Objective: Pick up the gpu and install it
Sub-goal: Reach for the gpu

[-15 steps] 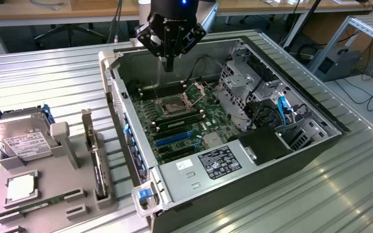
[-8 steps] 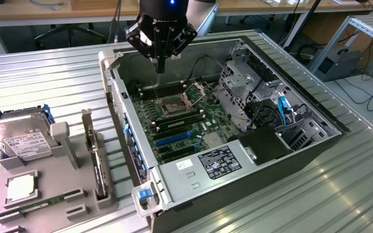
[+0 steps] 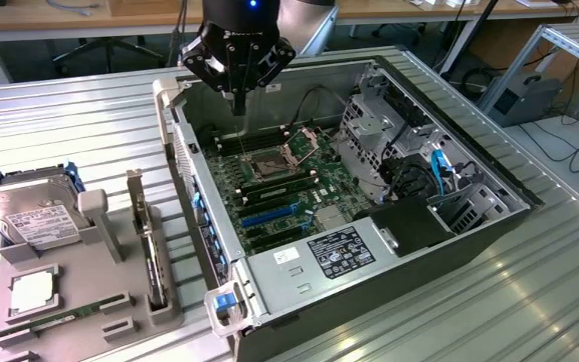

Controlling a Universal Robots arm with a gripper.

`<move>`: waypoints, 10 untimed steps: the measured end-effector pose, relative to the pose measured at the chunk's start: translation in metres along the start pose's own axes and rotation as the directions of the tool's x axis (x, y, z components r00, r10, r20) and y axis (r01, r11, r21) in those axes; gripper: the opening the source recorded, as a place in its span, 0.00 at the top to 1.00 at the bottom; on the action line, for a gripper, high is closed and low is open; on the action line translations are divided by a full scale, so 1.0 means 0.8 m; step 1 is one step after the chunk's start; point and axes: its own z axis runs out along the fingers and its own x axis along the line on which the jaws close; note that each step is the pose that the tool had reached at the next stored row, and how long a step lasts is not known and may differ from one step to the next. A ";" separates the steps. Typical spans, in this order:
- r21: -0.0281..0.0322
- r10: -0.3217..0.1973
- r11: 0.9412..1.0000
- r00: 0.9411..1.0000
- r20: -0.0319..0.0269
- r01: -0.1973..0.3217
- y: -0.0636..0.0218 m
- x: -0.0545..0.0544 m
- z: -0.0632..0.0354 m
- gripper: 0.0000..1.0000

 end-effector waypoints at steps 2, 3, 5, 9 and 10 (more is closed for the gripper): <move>0.000 0.000 1.000 1.000 0.000 0.000 0.000 0.004 0.000 0.89; 0.000 0.000 1.000 1.000 0.000 0.000 0.000 0.006 0.000 0.89; 0.000 0.000 1.000 1.000 0.000 0.000 -0.001 0.010 0.000 0.89; 0.000 0.000 1.000 1.000 0.000 0.000 -0.002 0.021 -0.001 0.89; 0.000 0.000 1.000 1.000 0.000 0.000 -0.002 0.024 -0.001 0.89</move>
